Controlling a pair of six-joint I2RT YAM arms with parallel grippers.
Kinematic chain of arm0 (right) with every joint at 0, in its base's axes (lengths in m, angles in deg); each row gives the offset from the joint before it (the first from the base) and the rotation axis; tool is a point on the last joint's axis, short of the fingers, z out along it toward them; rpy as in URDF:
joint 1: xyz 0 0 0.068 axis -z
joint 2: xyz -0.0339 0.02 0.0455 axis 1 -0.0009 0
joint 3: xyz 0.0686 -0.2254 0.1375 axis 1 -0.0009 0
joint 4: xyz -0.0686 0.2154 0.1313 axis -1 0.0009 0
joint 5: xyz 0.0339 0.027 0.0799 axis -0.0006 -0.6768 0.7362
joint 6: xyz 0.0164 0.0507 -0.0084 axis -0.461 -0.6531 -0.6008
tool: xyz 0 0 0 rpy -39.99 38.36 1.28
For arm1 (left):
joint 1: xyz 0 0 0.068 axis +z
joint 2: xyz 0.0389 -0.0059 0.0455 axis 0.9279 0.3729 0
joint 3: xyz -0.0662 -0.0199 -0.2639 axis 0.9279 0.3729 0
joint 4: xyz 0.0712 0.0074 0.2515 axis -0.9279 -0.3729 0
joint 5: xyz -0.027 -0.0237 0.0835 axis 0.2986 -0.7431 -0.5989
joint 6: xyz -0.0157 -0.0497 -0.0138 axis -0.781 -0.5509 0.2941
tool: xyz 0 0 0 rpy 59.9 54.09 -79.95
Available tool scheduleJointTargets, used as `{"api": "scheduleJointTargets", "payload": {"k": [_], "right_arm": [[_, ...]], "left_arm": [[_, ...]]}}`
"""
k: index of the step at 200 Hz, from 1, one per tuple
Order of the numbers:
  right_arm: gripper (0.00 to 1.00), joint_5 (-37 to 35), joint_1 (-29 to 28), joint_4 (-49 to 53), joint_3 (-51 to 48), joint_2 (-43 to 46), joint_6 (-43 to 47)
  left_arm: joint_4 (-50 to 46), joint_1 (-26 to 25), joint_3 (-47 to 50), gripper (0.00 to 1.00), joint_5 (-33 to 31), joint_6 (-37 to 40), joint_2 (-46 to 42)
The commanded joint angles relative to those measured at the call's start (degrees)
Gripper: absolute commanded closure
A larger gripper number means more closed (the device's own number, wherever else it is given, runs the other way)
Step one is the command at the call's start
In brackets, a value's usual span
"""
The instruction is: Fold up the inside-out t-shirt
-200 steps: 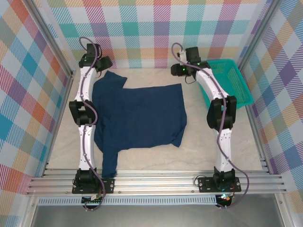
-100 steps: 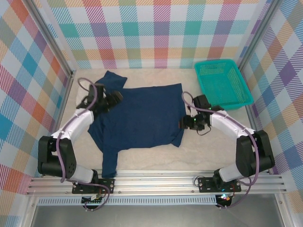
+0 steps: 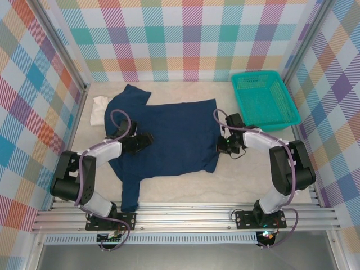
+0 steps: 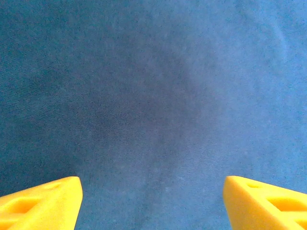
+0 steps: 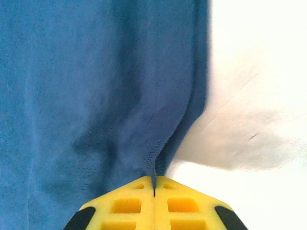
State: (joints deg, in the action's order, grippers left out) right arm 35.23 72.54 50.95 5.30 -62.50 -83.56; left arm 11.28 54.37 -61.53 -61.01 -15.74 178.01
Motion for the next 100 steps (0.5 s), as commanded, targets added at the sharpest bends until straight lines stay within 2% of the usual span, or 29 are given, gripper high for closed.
{"api": "scheduleJointTargets", "payload": {"k": [1,30,56,64,82,100], "right_arm": [[0.97,-5.05,2.65,4.26,4.59,-0.74,4.77],[0.98,-11.13,3.34,7.63,10.51,-3.26,8.39],[0.96,-12.89,3.43,8.99,14.90,-5.48,10.07],[0.91,-12.85,3.42,9.35,15.47,-5.18,10.45],[0.69,-10.34,2.90,9.27,13.04,-1.98,9.62],[0.57,-9.01,0.64,9.37,7.64,3.34,7.29]], "left_arm": [[0.72,-0.08,-2.36,0.23,2.45,2.89,3.04],[0.33,-0.50,-4.37,0.23,2.85,4.48,7.19],[1.37,-0.57,-5.32,0.23,2.94,4.30,10.03],[1.42,-0.59,-5.54,0.23,3.10,4.53,10.54],[1.64,-0.59,-5.33,0.23,2.99,4.54,10.74],[1.77,-0.68,-5.07,0.23,3.02,4.62,10.60]]}}
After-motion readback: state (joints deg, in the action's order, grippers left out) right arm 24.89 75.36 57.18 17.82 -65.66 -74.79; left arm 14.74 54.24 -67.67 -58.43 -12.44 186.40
